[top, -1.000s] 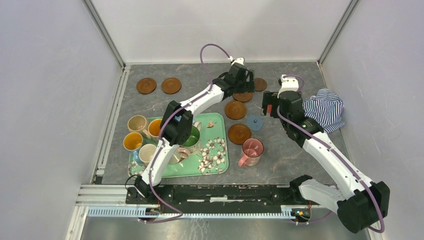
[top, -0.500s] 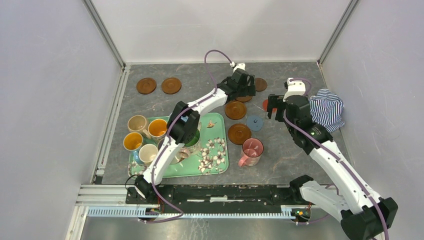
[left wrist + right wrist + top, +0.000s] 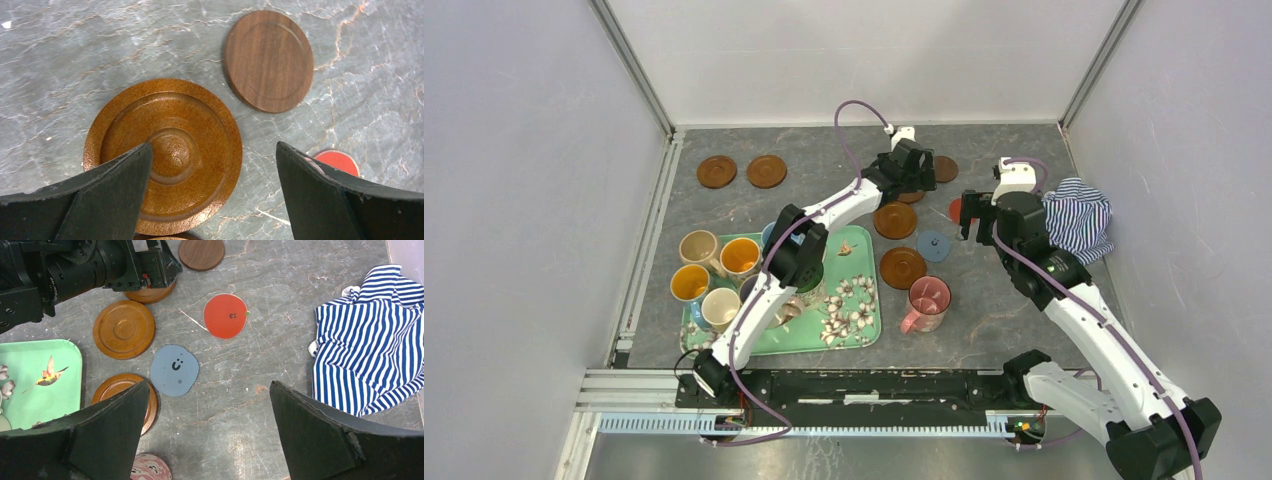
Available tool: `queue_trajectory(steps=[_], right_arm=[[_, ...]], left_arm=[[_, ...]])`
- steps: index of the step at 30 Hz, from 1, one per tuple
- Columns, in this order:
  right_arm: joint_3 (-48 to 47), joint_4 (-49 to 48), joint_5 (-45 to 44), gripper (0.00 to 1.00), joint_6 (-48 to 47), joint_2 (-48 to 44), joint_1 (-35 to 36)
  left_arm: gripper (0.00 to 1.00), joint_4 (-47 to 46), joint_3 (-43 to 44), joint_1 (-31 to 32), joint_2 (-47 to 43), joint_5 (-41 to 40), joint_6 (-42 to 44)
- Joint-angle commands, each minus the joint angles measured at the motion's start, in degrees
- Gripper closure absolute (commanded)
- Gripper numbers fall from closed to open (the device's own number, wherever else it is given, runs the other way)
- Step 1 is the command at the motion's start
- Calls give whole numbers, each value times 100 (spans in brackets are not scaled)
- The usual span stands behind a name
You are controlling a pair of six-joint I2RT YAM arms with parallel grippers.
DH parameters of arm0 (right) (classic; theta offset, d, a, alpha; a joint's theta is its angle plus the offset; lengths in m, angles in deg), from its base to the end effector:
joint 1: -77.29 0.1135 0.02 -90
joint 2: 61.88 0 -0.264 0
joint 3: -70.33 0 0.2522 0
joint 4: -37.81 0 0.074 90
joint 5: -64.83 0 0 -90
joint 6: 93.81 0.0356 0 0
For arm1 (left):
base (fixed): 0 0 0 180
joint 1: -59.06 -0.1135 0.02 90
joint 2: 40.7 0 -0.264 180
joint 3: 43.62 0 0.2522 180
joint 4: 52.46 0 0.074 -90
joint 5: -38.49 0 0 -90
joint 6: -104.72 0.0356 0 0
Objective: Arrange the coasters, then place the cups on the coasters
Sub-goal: Move the coaster to the center of the board.
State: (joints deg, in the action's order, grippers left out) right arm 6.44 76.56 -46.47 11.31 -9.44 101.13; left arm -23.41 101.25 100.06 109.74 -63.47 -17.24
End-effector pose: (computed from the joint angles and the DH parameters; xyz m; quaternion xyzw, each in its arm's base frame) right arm 0.1895 0.0696 0.3237 0.0321 0.8442 0.0217 0.5347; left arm 0.4503 -0.3816 0.1574 0.0211 0.8817 -0.2006 0.4265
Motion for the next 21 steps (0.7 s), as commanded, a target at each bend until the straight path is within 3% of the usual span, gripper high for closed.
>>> queue_trajectory(steps=[1,21], right_arm=[[-51,-69,-84,2,-52,24,-14],[294,-494,213,2,60,133,-17]], left_arm=[[0,398,16,-213,-15,-561,-422],[0,352,-1590,-1209,-1164,-397,-275]])
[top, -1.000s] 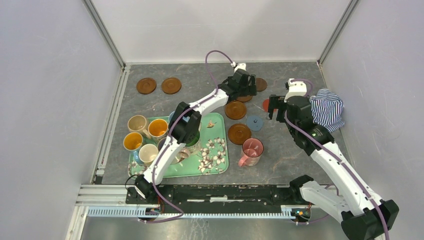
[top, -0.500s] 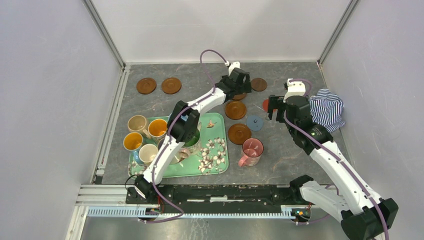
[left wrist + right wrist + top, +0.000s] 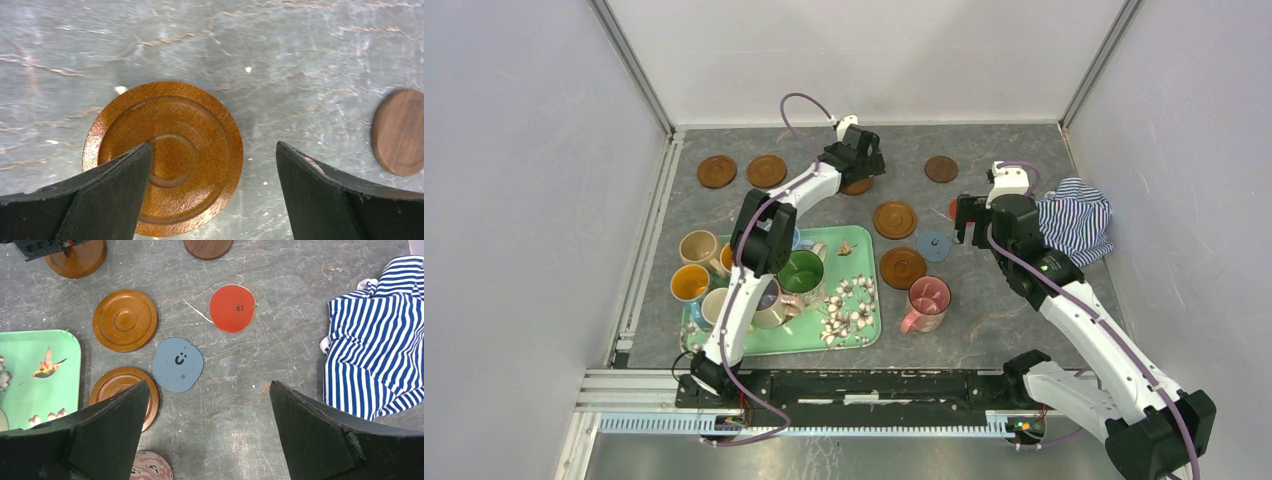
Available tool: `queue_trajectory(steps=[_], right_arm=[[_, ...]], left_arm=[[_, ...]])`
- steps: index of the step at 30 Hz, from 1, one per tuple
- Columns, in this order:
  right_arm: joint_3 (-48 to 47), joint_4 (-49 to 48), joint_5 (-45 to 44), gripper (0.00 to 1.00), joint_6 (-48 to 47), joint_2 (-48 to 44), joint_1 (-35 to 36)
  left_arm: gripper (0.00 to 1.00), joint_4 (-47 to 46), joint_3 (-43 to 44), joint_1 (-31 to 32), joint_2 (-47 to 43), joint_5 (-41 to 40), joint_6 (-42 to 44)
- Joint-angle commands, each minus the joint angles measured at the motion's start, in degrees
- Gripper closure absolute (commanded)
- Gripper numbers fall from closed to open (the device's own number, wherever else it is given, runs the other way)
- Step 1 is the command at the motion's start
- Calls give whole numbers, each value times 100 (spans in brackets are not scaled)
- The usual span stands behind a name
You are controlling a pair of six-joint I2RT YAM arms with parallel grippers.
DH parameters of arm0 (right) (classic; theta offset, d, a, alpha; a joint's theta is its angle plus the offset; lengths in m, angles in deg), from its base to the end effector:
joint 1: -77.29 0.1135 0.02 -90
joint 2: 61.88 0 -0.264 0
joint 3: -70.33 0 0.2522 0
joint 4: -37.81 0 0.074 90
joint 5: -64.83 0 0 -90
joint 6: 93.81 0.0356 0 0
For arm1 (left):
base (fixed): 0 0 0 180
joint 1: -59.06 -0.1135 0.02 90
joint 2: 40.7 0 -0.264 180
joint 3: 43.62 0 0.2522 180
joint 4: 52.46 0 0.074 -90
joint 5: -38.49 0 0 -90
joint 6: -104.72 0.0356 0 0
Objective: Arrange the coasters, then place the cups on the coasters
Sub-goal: Move the coaster to the center of the board.
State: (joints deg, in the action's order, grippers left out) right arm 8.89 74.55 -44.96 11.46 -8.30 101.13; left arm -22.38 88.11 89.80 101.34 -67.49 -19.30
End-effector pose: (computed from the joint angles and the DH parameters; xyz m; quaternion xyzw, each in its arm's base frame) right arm 0.1944 0.0727 0.3085 0.0237 0.8524 0.0282 0.5215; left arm 0.4852 -0.2772 0.1606 -0.0840 0.8969 -0.1159 0.4184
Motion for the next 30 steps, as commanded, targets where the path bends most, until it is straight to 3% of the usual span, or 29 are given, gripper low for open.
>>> queue_trajectory(steps=[1,30], right_arm=[[57,-293,63,2,49,15,-18],[70,-285,130,2,-8,277,-18]], left_arm=[[0,252,-305,-212,-344,8,-50],[0,515,618,-1044,198,386,454]])
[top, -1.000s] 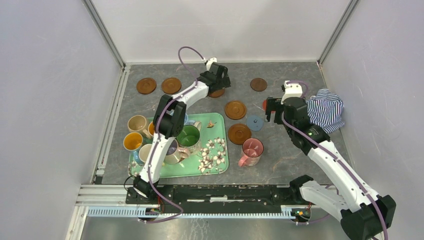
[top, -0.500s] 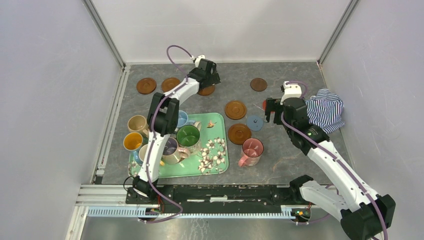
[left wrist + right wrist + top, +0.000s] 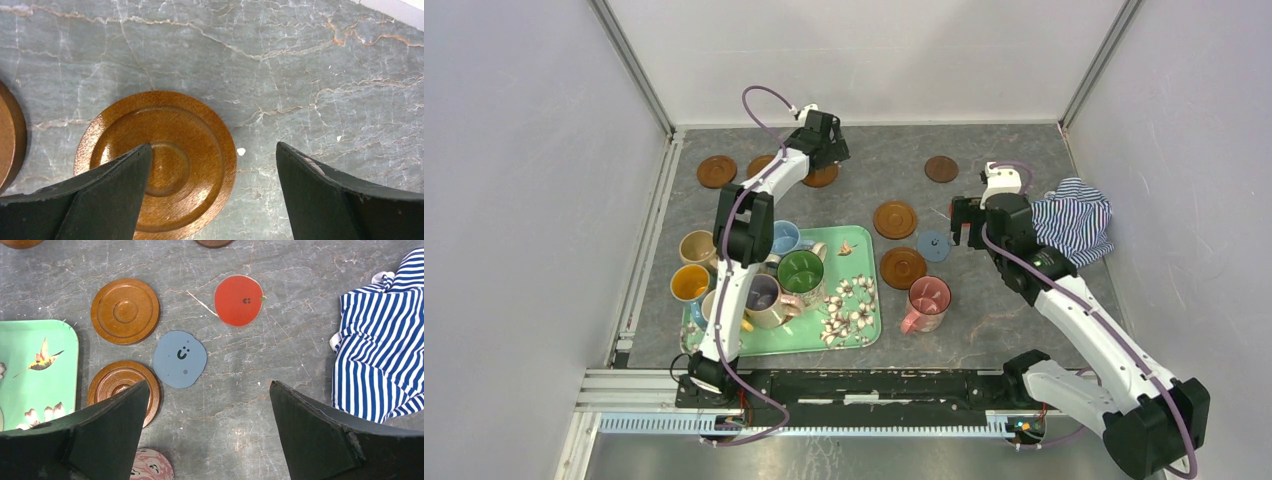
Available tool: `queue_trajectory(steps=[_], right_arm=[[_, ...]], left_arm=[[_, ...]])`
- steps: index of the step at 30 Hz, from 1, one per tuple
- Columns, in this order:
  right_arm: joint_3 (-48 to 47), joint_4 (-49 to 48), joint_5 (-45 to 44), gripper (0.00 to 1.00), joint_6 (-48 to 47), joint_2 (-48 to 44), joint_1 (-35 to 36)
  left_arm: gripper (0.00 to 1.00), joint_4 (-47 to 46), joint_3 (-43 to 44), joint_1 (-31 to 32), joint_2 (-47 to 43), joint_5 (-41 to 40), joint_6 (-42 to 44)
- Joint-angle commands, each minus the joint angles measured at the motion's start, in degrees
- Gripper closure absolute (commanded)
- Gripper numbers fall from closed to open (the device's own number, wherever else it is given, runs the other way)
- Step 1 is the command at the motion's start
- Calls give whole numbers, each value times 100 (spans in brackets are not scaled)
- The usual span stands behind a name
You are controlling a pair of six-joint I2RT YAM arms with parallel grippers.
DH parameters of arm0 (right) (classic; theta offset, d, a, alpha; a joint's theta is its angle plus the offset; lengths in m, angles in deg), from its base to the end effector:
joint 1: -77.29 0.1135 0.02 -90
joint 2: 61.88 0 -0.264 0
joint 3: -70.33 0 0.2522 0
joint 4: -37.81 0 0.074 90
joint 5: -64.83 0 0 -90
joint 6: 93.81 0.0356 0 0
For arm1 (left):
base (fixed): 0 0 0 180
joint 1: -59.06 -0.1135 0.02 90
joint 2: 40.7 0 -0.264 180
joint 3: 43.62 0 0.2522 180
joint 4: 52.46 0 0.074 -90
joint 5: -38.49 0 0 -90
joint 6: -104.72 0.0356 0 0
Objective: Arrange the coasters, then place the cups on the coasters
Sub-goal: Move the coaster to the center of the board.
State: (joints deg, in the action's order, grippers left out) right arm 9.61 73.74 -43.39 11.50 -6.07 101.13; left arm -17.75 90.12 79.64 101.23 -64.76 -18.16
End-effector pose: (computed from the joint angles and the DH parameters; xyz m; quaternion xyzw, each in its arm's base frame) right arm 0.2014 0.0768 0.2979 0.0138 0.8629 0.0330 0.5041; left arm 0.5244 -0.1882 0.1664 -0.1434 0.9004 -0.0841 0.4020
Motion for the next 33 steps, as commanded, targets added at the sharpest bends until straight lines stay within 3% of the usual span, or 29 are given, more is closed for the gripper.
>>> queue_trajectory(steps=[1,11,22,33], right_arm=[[-11,-196,-31,2,-19,68,-18],[-74,-181,-61,2,-45,232,-13],[-192,-278,-12,2,-49,433,-16],[-235,-248,-22,2,-73,435,-17]], left_arm=[[0,83,477,-29,248,116,352],[0,95,662,-6,385,347,309],[0,52,649,6,-309,237,475],[0,24,192,33,-393,471,388]])
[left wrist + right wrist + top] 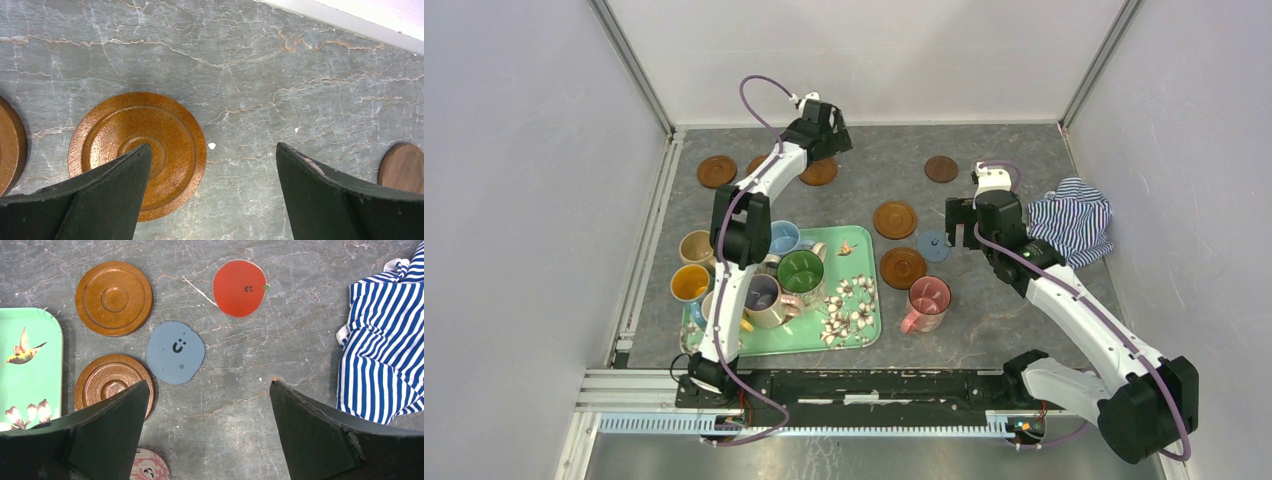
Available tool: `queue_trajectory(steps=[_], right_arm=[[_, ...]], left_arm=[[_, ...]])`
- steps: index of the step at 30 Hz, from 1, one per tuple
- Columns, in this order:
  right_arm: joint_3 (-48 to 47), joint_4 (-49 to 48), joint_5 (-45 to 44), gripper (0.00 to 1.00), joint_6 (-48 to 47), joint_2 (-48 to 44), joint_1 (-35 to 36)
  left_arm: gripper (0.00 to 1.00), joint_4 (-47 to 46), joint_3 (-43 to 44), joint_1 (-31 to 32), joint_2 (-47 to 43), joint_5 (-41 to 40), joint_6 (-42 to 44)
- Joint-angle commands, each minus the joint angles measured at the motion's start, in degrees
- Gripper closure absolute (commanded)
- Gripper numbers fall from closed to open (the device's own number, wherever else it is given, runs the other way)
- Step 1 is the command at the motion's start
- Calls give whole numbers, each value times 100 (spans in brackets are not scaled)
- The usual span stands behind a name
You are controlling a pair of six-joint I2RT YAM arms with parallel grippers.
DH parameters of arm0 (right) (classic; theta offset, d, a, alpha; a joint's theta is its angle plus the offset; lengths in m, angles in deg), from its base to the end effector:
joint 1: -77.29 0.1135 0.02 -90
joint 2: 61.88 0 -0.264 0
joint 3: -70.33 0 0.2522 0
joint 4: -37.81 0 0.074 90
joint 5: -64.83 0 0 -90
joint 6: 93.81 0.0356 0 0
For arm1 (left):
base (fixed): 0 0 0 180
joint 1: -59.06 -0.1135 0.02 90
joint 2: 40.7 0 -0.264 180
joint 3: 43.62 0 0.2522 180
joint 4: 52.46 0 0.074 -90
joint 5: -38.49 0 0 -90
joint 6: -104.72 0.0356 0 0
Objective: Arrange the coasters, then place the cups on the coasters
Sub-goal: Move the coaster to the center of the board.
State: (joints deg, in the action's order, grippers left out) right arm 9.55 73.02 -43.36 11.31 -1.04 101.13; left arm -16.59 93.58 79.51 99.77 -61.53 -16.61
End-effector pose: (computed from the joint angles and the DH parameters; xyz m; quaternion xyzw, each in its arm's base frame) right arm 0.2163 0.0834 0.2815 0.0058 0.8799 0.0190 0.4747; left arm 0.5269 -0.1899 0.1983 -0.1226 0.8921 -0.1158 0.4193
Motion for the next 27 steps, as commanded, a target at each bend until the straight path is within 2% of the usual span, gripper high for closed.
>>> queue_trajectory(steps=[1,9,24,27], right_arm=[[-224,-175,-24,2,-61,-81,-14],[-143,-124,-22,2,-85,-109,-12],[61,-176,-52,2,-58,-167,-19],[49,-176,-14,2,-52,-126,-17]], left_arm=[[0,-88,-172,47,-221,156,233],[0,-80,-489,71,-171,122,152],[0,-408,-1679,248,-848,65,73],[0,-410,-1661,248,-827,27,142]])
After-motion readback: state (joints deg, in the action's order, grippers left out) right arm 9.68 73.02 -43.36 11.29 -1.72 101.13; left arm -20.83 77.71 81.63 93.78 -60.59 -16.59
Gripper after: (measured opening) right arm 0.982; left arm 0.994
